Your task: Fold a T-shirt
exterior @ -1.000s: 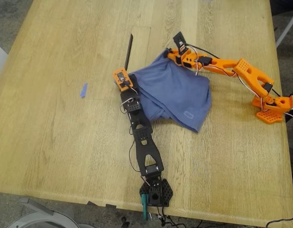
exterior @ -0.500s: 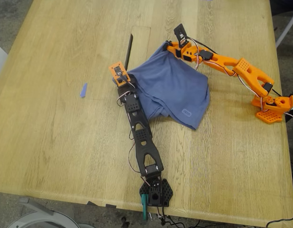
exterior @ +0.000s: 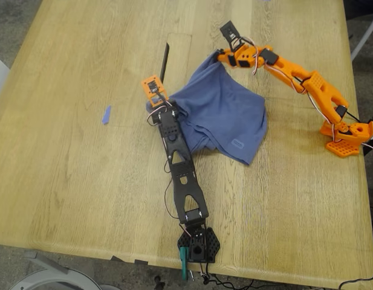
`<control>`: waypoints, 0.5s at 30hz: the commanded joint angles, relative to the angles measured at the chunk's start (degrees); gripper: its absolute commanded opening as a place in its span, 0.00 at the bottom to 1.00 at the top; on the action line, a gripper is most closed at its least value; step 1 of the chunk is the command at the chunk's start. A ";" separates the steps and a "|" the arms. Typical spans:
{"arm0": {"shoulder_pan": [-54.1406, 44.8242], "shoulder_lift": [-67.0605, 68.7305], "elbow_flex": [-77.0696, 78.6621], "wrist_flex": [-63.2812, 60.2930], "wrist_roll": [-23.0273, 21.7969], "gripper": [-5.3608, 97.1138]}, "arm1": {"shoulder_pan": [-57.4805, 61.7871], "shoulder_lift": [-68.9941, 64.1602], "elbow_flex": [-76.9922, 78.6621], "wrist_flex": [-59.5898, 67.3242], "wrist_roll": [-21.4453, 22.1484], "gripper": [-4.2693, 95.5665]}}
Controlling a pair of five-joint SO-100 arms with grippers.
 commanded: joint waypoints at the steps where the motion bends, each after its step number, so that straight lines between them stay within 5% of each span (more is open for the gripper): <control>1: -0.09 14.94 -4.66 8.26 0.53 0.05 | 0.18 9.23 -4.39 7.21 -0.18 0.04; 6: 2.99 22.06 -1.85 17.23 0.00 0.05 | -1.14 15.03 -4.39 22.41 0.53 0.04; 15: 7.91 49.31 34.63 17.31 -0.79 0.05 | -4.39 24.79 -0.70 43.24 2.20 0.04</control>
